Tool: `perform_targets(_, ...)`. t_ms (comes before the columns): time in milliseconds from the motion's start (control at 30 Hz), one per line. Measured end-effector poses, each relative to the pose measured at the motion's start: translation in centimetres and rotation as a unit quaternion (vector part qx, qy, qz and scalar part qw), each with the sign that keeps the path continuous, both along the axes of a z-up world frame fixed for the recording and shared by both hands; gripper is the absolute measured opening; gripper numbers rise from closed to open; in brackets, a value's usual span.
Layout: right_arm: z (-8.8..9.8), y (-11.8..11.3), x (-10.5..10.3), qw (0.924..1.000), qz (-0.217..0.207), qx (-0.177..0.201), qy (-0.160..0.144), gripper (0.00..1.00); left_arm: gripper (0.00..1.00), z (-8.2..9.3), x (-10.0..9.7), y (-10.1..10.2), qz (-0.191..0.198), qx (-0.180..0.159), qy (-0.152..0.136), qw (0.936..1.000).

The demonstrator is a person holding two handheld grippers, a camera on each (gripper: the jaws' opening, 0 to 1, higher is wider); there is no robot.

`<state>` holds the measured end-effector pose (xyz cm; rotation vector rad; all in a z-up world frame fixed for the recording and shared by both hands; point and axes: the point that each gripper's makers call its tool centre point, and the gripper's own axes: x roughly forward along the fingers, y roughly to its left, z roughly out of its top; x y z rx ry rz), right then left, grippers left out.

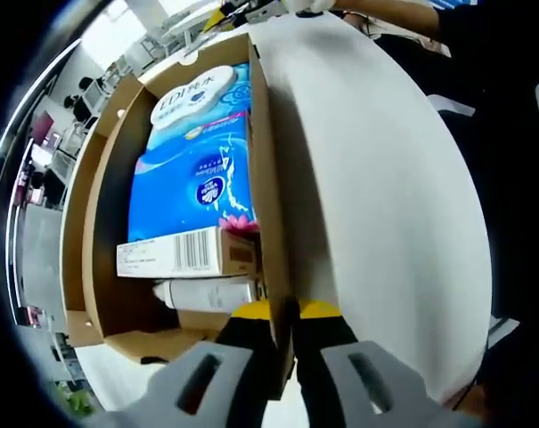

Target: Operate the shoe box by opening the lid, removing the specified soft item, and placing it in the target area until the item is outside and the box remains undamaged.

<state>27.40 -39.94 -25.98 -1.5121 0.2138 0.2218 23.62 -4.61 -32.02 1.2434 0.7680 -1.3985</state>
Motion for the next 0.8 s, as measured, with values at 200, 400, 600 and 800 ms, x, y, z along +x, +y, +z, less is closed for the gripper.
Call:
perform_targets(200, -1.3, -0.6, 0.2, 0.9998, 0.001, 0.005, 0.021, 0.01, 0.05, 0.0, -0.1, 0.0, -0.001, 0.001, -0.001, 1.0)
perform_targets(400, -2.4, -0.8, 0.6, 0.999, 0.004, 0.011, 0.042, 0.01, 0.05, 0.0, -0.1, -0.1, -0.002, 0.001, -0.002, 1.0)
perform_targets(600, -3.3, -0.8, 0.9, 0.9982, 0.008, 0.011, 0.059, 0.01, 0.05, 0.0, -0.1, 0.0, -0.002, 0.001, -0.002, 1.0)
perform_targets(800, -4.2, -0.7, 0.9, 0.9971, 0.011, 0.01, 0.075, 0.01, 0.05, 0.0, 0.0, -0.1, -0.003, 0.0, -0.002, 1.0)
